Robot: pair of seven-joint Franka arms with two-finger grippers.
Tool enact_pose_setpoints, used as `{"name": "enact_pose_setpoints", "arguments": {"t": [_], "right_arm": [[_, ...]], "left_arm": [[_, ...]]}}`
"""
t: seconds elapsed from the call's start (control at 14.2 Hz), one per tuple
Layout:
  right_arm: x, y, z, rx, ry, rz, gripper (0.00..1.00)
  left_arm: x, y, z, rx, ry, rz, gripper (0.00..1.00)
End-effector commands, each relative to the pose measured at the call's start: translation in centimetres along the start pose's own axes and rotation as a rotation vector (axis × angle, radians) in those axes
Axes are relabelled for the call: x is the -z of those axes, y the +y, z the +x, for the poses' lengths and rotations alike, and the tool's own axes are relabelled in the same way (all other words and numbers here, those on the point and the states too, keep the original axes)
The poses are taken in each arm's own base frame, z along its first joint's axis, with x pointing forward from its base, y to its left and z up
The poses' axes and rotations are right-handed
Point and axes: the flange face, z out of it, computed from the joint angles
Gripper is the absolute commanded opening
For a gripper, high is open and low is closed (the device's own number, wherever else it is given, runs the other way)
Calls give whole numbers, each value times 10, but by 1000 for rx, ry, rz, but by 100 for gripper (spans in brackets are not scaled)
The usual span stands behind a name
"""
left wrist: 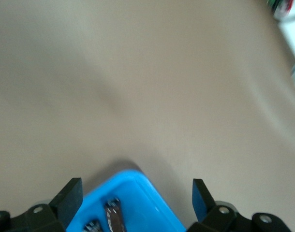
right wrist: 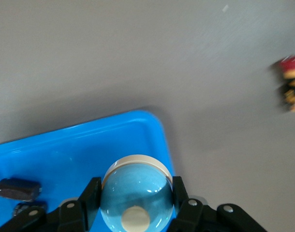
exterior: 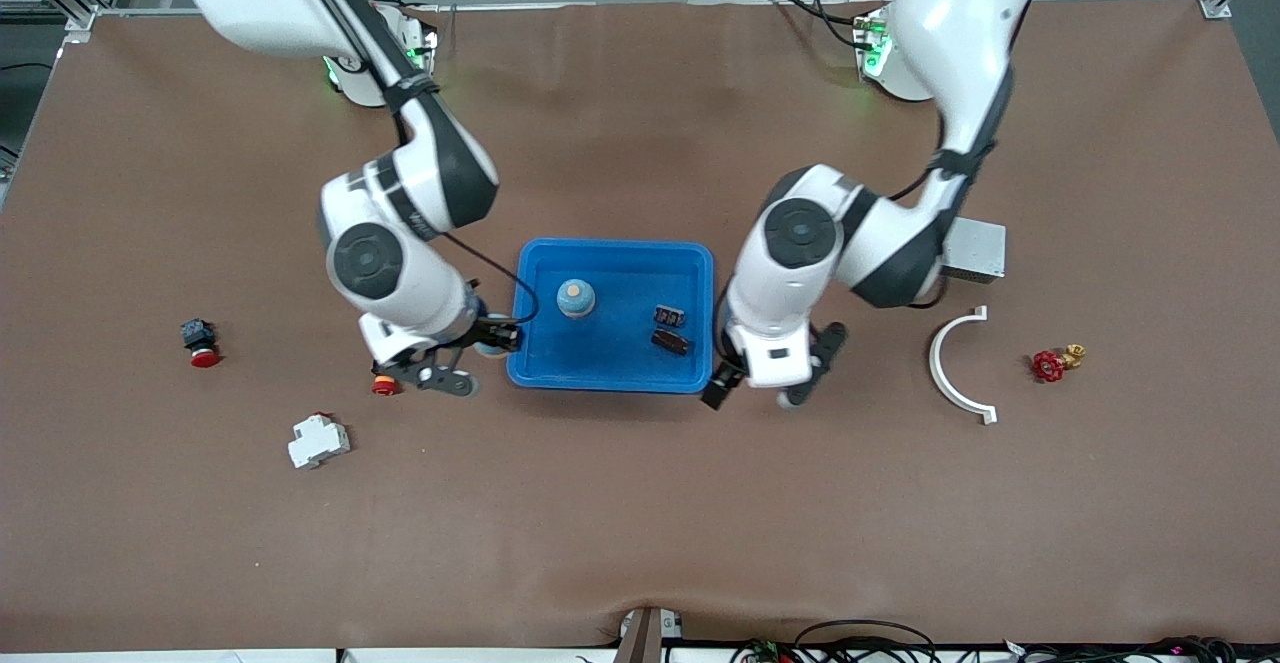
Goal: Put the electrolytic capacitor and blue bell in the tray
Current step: 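Release the capacitor and withdraw the left gripper while the right holds the bell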
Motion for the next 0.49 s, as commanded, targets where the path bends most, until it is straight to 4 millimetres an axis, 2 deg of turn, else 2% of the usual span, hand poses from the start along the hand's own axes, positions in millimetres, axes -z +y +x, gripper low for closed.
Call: {"name": "enact_pose_setpoints", "arguments": {"t": [0.0,0.14,0.21,0.42], "right_arm": [[-35,-22,-15,-52,53,-44,0],[-58,-33,-23,-72,76,-66,0],[-70,-40,-29,-66,72,-76,0],[-90,-52,-32,-76,74,-92,0]], "left_arm": [[46,-17,39,-56,29,35,100],[76,-30,72,-57,33,55,100],[89,-36,82,-83,37,66,100],[108,-53,109,-158,32,115,100]]}}
